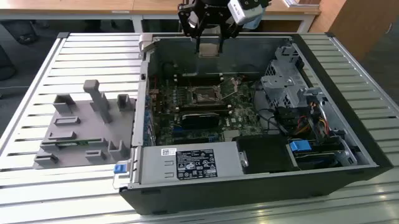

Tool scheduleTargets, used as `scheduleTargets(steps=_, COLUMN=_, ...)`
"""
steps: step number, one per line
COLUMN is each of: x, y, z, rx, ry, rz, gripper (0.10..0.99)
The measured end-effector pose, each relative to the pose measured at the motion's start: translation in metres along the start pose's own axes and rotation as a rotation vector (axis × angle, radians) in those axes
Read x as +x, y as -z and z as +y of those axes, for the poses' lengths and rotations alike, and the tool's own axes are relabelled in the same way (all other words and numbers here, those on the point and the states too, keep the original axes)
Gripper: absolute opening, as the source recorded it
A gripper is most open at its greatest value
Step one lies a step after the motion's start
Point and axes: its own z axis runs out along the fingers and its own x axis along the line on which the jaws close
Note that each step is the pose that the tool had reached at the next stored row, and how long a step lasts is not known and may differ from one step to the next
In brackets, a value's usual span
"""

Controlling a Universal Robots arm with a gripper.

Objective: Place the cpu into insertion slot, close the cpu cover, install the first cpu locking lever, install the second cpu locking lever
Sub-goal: 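Place the cpu into insertion slot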

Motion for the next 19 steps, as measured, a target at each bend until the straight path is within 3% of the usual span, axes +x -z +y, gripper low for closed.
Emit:
scheduleTargets(steps=11, x=0.0, y=0.0, z=0.0, rx=0.0, ry=-0.006, rz=-0.0005, gripper=0.537)
scheduleTargets(steps=19, x=0.0, y=-0.0003, z=0.0, rx=-0.001, ry=-0.071, rz=-0.0063, gripper=0.537)
